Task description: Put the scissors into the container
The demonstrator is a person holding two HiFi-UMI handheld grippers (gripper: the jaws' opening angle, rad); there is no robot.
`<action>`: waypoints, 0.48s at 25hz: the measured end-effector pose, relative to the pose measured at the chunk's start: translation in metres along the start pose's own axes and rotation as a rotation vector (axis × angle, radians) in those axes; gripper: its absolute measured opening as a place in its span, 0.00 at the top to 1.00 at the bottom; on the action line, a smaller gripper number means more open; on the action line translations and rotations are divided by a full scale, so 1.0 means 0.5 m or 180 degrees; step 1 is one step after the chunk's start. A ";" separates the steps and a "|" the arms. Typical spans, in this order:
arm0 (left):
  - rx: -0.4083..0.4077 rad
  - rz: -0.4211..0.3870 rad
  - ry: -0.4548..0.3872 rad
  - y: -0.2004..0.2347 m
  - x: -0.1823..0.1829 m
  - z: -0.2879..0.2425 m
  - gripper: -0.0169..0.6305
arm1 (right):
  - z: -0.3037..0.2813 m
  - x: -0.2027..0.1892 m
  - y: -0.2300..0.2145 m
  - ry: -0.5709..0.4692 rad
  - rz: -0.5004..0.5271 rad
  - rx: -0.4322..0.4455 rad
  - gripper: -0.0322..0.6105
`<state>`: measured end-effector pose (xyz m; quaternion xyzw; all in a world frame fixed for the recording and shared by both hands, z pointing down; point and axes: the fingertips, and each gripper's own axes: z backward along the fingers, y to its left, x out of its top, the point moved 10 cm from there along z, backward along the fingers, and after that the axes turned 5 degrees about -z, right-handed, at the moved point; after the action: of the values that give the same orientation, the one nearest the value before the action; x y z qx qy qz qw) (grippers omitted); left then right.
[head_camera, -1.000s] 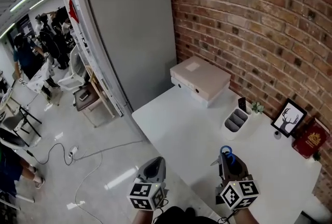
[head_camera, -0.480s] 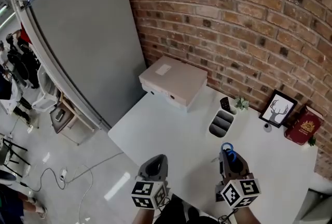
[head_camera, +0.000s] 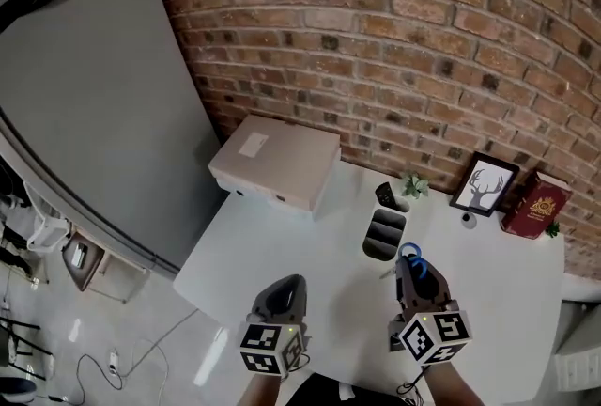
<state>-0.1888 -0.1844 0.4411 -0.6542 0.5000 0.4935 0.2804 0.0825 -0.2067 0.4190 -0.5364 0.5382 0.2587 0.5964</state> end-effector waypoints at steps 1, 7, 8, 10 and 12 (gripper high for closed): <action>-0.0053 -0.0013 0.0003 0.004 0.005 -0.011 0.94 | -0.008 0.004 0.000 -0.0028 0.0010 -0.0032 0.87; -0.0268 -0.0077 -0.0007 0.032 0.027 -0.060 0.94 | -0.042 0.018 -0.001 -0.0162 0.0065 -0.0202 0.87; -0.0291 -0.0085 -0.0008 0.035 0.029 -0.067 0.94 | -0.048 0.018 -0.002 -0.0176 0.0074 -0.0218 0.87; -0.0335 -0.0097 0.0002 0.041 0.031 -0.080 0.94 | -0.058 0.018 -0.003 -0.0197 0.0085 -0.0242 0.87; -0.0381 -0.0108 0.0023 0.045 0.034 -0.090 0.94 | -0.068 0.017 -0.005 -0.0221 0.0089 -0.0278 0.87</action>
<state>-0.1931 -0.2372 0.4443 -0.6799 0.4594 0.5153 0.2473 0.0746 -0.2409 0.4175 -0.5451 0.5129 0.3086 0.5870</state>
